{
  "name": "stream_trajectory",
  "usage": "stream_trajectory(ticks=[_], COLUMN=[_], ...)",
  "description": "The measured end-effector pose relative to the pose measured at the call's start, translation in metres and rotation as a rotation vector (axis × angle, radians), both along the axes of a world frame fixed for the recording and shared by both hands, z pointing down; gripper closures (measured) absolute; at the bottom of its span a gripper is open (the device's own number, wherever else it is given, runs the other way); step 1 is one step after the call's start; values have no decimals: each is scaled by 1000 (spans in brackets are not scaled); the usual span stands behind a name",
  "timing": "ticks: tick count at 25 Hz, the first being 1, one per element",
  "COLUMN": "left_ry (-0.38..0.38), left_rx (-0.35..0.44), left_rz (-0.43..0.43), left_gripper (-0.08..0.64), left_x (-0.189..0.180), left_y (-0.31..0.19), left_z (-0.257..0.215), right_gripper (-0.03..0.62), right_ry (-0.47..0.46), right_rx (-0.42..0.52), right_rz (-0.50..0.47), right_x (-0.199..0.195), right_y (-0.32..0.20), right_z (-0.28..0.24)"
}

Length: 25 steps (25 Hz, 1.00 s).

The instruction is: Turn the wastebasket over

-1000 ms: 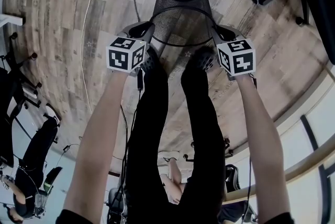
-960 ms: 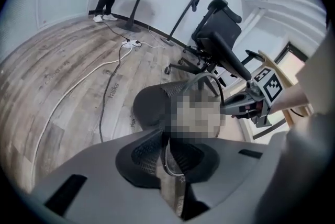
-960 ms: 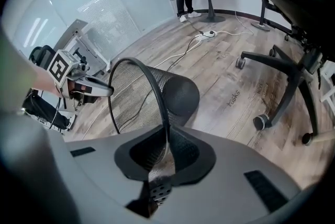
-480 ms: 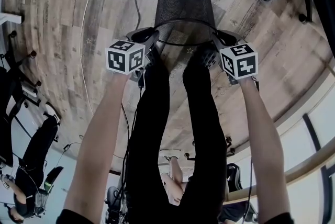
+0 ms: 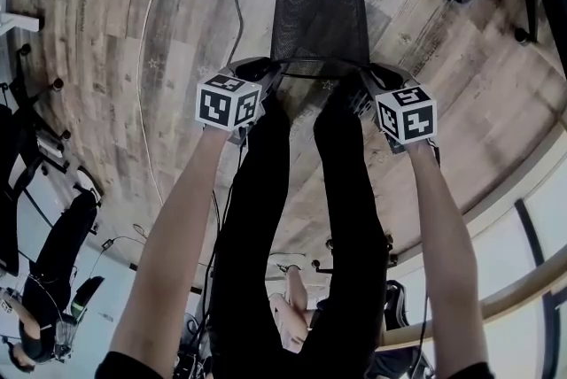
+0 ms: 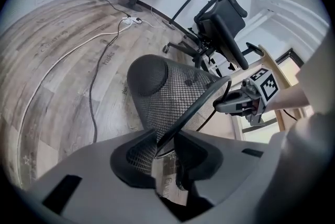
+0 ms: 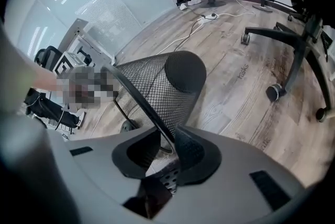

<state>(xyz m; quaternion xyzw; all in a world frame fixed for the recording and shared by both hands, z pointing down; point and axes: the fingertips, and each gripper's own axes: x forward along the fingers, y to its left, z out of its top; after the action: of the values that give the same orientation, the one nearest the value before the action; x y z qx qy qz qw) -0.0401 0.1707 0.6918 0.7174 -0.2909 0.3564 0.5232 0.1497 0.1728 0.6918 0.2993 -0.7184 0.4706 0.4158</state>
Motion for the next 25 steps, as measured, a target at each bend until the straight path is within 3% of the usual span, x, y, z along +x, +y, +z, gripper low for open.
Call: stream_trajectory(ticks=[16, 25], left_ry=[-65, -96], left_rx=[70, 23], left_rz=[153, 184], left_gripper=[440, 425], left_x=[-5, -9], left_y=[1, 15], left_z=[41, 68], right_gripper=[485, 483], right_ry=[56, 133], right_rx=[-10, 29], right_rz=[-41, -91], right_x=[-5, -5], right_y=[11, 15], right_z=[50, 76])
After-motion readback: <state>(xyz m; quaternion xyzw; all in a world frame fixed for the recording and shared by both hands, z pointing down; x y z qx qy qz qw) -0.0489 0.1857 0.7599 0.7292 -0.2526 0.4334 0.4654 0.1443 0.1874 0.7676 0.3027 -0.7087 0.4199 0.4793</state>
